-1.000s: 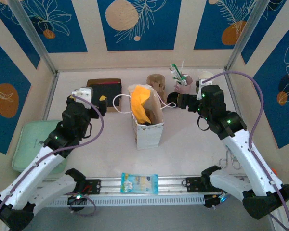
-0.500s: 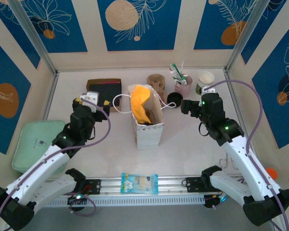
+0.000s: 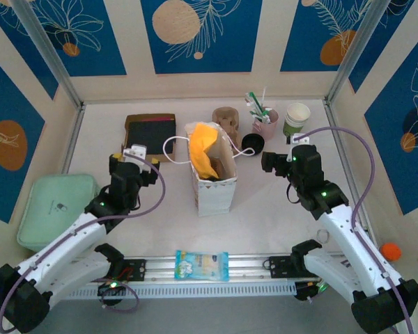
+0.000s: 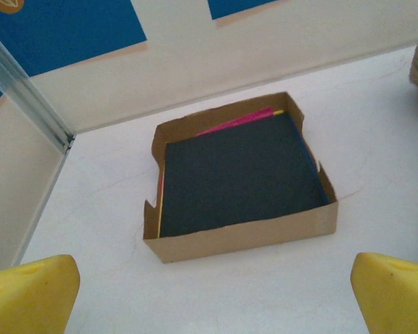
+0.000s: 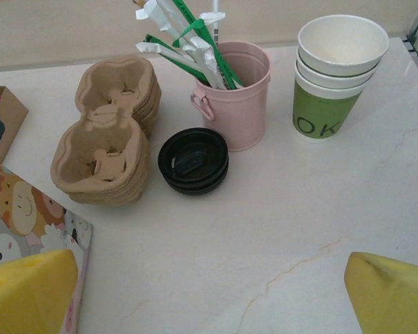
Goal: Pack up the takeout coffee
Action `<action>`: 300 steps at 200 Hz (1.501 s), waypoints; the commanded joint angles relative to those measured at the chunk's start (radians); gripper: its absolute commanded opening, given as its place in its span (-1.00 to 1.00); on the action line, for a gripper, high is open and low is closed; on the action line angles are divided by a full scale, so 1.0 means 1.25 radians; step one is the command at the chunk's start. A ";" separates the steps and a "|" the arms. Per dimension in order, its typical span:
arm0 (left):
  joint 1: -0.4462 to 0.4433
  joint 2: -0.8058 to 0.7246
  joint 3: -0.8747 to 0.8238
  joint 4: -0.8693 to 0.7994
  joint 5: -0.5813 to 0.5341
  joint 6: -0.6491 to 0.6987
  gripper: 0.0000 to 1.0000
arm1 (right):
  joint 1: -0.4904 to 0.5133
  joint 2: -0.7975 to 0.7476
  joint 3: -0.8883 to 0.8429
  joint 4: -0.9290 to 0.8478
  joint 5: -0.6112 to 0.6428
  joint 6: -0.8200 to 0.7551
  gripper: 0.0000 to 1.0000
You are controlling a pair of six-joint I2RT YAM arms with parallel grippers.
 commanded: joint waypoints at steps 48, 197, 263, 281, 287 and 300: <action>-0.005 0.010 -0.047 0.059 -0.025 0.012 0.99 | -0.012 -0.019 -0.098 0.078 0.022 0.031 0.99; -0.046 -0.036 -0.143 0.099 -0.206 0.091 0.99 | -0.015 -0.264 -0.309 0.114 0.108 -0.006 0.95; -0.084 -0.108 -0.224 0.167 -0.302 0.143 0.99 | -0.011 -0.362 -0.392 0.122 0.226 0.008 0.94; -0.085 -0.126 -0.245 0.185 -0.302 0.142 0.99 | -0.005 -0.361 -0.404 0.111 0.243 0.029 0.95; -0.085 -0.127 -0.246 0.182 -0.305 0.141 0.99 | -0.003 -0.361 -0.409 0.114 0.248 0.029 0.95; -0.084 -0.127 -0.253 0.181 -0.313 0.137 0.99 | -0.001 -0.361 -0.420 0.124 0.256 0.022 0.96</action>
